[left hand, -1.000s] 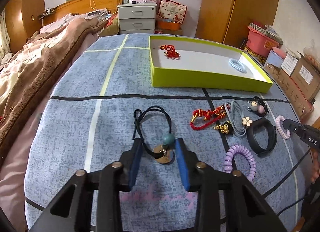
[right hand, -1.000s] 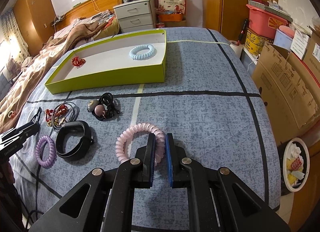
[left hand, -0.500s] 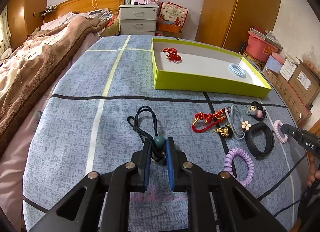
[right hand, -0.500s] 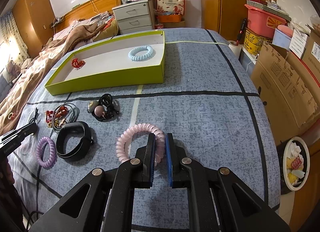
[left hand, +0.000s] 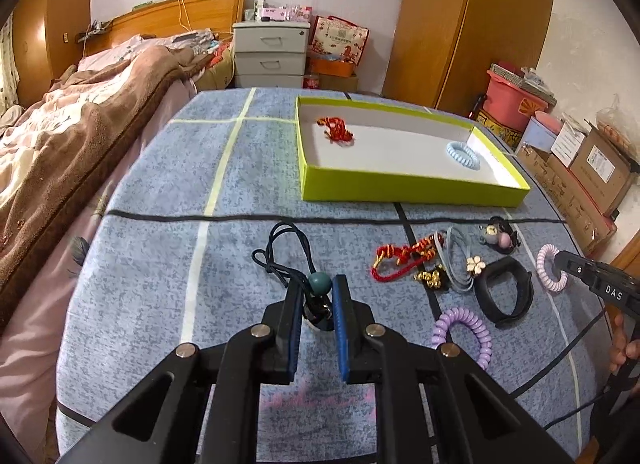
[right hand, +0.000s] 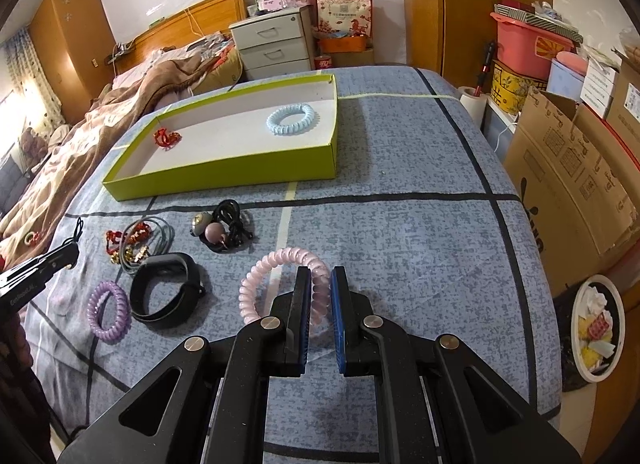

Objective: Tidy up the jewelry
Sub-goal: 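Carry both held ties into the green box and open both tools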

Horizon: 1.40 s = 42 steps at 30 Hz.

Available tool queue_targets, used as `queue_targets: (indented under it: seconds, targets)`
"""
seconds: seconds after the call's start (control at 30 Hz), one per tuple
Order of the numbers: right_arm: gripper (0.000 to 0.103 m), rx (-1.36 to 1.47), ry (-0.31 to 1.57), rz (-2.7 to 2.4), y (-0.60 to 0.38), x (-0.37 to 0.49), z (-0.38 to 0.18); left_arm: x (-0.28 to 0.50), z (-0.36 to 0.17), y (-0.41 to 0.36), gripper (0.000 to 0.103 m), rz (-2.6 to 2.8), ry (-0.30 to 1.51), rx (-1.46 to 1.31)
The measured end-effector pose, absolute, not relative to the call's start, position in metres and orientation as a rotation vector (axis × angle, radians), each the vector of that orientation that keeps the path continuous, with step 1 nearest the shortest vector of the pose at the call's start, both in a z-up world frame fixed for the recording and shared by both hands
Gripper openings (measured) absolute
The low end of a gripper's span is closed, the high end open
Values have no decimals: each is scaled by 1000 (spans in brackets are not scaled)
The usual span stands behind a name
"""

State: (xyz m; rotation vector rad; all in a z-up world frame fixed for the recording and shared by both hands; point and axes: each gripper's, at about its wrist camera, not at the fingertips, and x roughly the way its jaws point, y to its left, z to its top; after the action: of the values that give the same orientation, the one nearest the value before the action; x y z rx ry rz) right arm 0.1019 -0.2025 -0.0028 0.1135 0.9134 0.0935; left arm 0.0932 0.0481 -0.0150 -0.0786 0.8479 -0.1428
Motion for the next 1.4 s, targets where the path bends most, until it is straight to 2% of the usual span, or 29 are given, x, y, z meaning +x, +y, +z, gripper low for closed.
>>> queue_targets:
  seconds: [0.63,1.4]
  targets:
    - [10,118,837,153,-183,149,36,135,24,25,15,-228,777,-52]
    - [10,127,916,181,-157,275,10,208,4,2,15,-249,850,-47]
